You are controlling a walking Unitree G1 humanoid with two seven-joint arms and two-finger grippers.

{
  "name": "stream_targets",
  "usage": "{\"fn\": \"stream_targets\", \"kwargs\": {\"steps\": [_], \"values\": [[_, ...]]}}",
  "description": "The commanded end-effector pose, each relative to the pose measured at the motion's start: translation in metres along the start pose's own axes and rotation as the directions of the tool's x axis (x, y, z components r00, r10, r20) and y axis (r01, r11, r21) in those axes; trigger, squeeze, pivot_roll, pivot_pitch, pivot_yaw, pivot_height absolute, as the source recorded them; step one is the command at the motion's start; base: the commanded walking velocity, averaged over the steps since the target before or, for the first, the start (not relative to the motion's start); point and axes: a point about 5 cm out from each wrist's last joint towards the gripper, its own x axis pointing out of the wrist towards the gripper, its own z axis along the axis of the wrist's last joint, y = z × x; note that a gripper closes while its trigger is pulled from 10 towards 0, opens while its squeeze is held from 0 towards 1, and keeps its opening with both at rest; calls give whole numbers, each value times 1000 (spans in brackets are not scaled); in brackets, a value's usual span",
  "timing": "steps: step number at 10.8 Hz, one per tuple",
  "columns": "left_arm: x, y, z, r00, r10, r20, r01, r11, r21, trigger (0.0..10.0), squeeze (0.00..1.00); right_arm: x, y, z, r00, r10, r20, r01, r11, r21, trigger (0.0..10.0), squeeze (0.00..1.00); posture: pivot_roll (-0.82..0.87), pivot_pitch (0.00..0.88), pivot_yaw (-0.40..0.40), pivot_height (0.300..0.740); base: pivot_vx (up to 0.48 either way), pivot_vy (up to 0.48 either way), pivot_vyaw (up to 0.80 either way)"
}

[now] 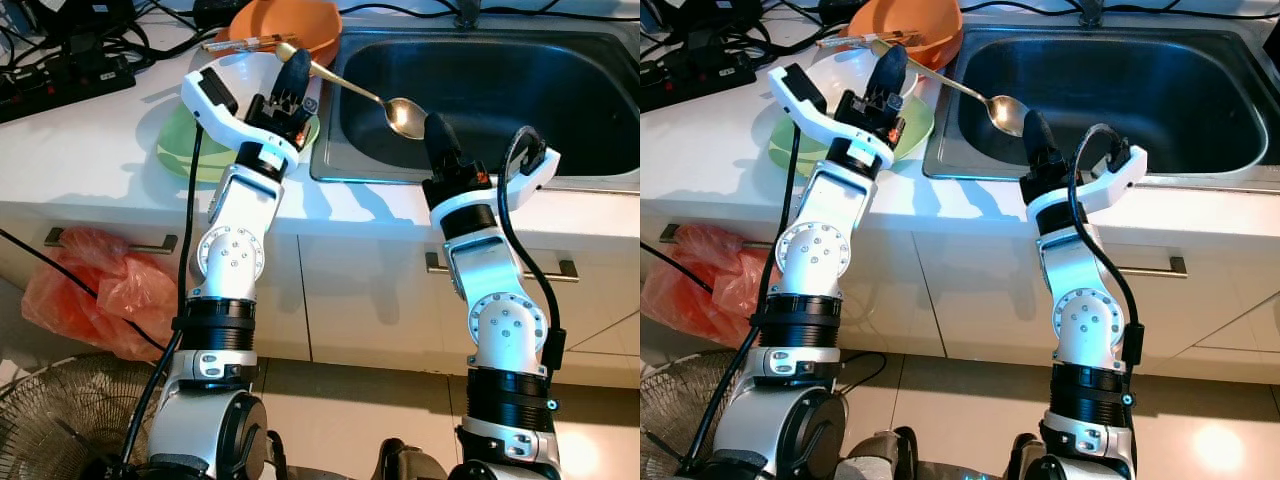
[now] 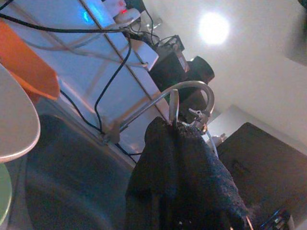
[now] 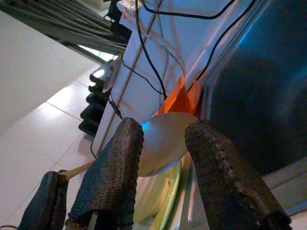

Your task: Kitchen organization

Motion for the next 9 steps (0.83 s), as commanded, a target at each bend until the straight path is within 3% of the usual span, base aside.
{"fn": "stream_targets", "kwargs": {"steps": [1, 5, 9], "values": [[-3, -11, -18, 1000, -16, 23, 18, 995, -101, 10000, 0, 4, 9, -7, 999, 28, -17, -28, 1000, 13, 10000, 0, 85, 149, 39, 740, 0, 0, 0], [-3, -11, -12, 999, -20, 39, 23, 996, -87, 10000, 0, 4, 7, -8, 1000, 20, -21, -19, 1000, 8, 10000, 0, 91, 142, 38, 740, 0, 0, 0], [-5, -9, -19, 1000, -23, -3, 22, 995, -101, 10000, 0, 6, 6, -7, 1000, 16, -9, -15, 1000, 21, 10000, 0, 91, 143, 38, 740, 0, 0, 0]]}}
